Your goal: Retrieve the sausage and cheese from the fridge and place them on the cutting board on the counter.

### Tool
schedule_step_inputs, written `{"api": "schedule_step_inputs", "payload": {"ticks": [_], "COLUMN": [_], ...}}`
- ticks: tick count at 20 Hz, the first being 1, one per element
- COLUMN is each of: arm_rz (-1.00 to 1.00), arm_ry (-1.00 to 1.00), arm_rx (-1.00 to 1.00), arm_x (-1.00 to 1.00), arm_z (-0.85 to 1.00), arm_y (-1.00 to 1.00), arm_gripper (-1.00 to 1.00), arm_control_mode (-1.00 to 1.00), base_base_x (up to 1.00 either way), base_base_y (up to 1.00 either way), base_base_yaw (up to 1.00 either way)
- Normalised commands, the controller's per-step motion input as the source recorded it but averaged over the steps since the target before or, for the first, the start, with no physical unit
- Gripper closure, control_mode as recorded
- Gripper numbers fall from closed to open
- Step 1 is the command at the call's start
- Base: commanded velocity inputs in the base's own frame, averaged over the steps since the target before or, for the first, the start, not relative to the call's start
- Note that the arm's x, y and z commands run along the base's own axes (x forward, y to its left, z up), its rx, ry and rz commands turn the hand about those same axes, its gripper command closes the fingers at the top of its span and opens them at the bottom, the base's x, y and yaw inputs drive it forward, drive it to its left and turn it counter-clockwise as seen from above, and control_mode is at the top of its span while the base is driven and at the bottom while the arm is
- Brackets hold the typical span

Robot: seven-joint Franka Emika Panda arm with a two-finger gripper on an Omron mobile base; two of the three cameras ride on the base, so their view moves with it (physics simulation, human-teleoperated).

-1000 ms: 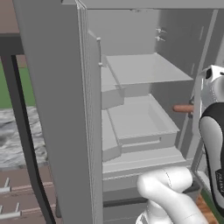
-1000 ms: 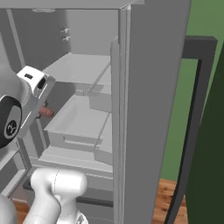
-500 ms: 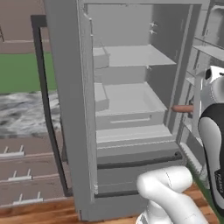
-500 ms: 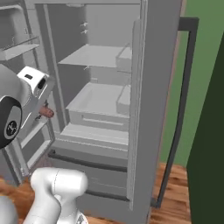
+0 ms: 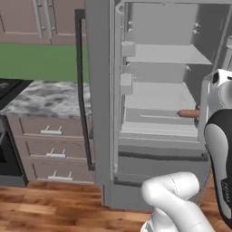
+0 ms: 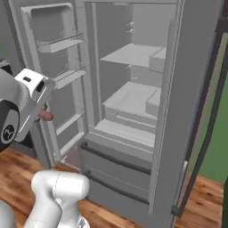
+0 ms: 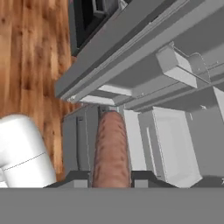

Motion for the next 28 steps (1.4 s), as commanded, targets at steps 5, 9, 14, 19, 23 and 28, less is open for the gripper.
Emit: {"api": "schedule_step_inputs", "payload": {"ticks": [5,9,14,19,23,28], "arm_rz": [0.0,0.0,0.0,0.0,0.0,0.0], "arm_ry": [0.0,0.0,0.0,0.0,0.0,0.0], "arm_rx": [0.0,0.0,0.0,0.0,0.0,0.0], "arm_x": [0.0,0.0,0.0,0.0,0.0,0.0], "arm_z": [0.0,0.0,0.0,0.0,0.0,0.0], "arm_y": [0.0,0.0,0.0,0.0,0.0,0.0], "arm_gripper": [1.0,1.0,1.0,1.0,1.0,1.0], "arm_control_mode": [1.0,1.0,1.0,1.0,1.0,1.0], "base_base_x": [-0.11,-0.15,-0.13,0.02,0.35,0.47], "base_base_y": [0.0,0.09,0.37,0.67,0.89,0.76], "base_base_yaw": [0.64,0.66,0.67,0.62,0.54,0.57]}}
